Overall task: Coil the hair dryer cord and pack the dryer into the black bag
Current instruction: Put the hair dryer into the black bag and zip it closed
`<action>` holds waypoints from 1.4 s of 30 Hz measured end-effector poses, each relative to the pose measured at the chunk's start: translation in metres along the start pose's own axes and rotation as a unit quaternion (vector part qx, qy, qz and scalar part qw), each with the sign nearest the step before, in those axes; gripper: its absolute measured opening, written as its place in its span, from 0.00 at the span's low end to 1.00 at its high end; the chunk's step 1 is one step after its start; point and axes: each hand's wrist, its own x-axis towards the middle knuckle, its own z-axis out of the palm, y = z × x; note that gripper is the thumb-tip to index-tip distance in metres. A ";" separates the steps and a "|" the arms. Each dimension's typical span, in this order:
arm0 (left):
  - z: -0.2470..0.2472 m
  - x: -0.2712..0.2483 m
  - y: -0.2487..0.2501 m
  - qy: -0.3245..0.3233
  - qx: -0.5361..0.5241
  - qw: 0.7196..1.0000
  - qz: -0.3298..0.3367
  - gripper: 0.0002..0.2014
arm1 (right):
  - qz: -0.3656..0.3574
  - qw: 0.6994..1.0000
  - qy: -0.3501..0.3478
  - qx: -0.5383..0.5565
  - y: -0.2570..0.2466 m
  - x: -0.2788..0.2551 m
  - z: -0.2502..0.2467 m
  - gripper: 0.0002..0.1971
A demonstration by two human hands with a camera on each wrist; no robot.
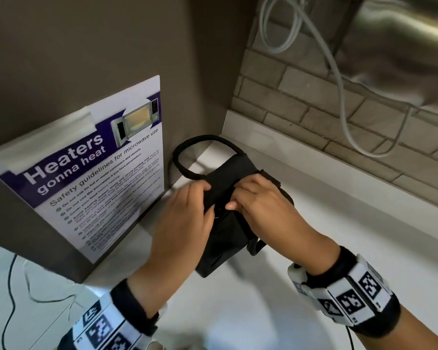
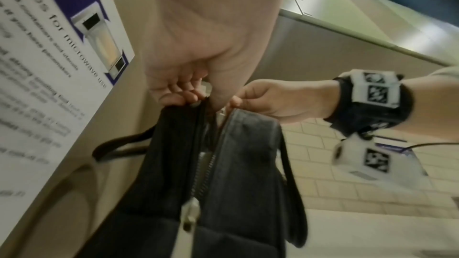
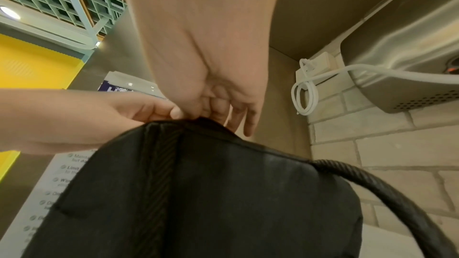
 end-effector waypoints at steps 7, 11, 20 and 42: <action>-0.007 -0.026 -0.033 -0.194 0.214 0.947 -0.142 0.21 | 0.016 0.999 -0.010 0.050 -0.006 0.004 0.008 0.22; 0.007 -0.038 -0.042 -0.256 0.180 0.933 -0.179 0.23 | 0.005 0.999 -0.011 0.051 -0.013 0.002 0.009 0.22; 0.016 -0.034 -0.047 -0.278 -0.220 0.840 -0.411 0.18 | 0.007 0.997 0.000 0.073 -0.021 -0.005 0.013 0.19; -0.031 -0.002 -0.002 -0.188 -0.187 0.945 -0.191 0.15 | 0.008 0.984 0.120 0.133 -0.045 -0.007 0.022 0.03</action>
